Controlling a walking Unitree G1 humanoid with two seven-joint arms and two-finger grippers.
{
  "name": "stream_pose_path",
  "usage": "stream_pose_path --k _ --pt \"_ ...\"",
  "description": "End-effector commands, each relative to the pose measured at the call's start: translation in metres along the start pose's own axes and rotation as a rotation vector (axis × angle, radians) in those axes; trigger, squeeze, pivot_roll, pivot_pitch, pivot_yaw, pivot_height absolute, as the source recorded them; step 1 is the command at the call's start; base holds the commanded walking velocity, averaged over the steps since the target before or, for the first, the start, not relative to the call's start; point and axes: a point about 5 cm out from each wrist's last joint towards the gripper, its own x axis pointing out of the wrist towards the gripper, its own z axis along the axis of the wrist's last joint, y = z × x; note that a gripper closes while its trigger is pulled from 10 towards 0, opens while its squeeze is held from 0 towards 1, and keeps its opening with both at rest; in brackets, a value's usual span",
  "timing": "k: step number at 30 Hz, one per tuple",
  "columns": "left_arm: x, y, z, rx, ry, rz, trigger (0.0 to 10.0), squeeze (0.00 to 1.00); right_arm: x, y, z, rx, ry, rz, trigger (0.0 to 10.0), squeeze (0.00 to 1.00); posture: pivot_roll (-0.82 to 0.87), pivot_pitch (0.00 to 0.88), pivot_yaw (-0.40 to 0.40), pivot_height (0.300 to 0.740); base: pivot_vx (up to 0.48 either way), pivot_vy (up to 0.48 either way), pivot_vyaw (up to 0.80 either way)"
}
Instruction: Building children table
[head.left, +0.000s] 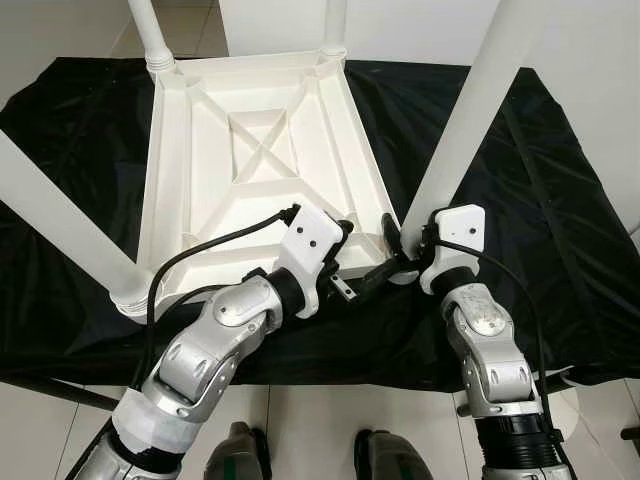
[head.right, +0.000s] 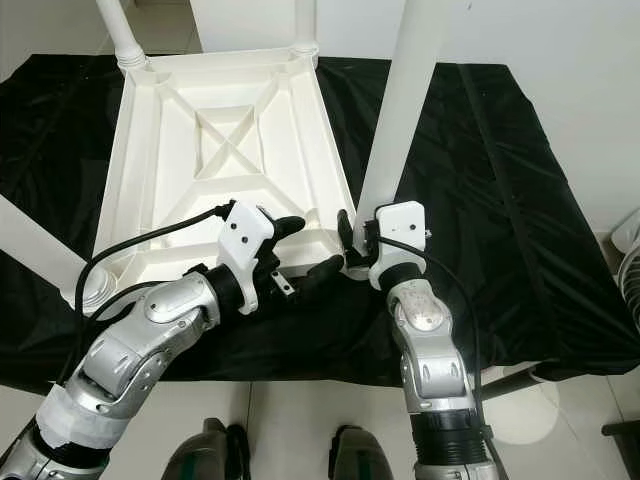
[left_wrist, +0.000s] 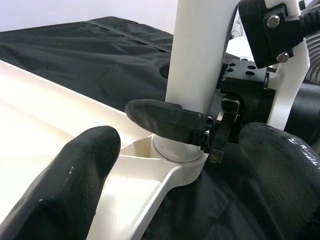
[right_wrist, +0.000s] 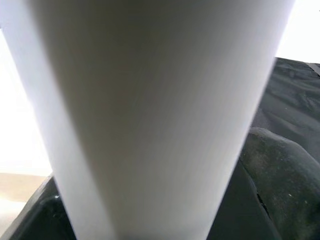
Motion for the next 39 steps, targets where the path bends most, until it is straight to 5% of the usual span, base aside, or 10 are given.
stream_pose_path --k 1,19,39 --pt "-0.001 -0.006 -0.001 -0.011 0.005 -0.072 10.0 0.00 0.001 0.000 0.000 0.008 -0.003 0.009 10.0 0.00 -0.11 0.140 0.036 0.740 0.000 0.000 0.00" --pt "-0.006 -0.003 -0.002 -0.001 0.024 -0.081 10.0 0.00 0.004 0.004 0.004 0.034 -0.031 0.065 10.0 0.00 -0.09 0.150 0.062 0.740 0.000 0.000 0.00" --pt "-0.022 -0.011 -0.006 -0.010 0.072 -0.167 10.0 0.00 0.006 -0.010 0.000 -0.059 -0.021 0.428 10.0 0.00 -0.05 0.142 0.045 0.740 0.000 0.000 0.00"
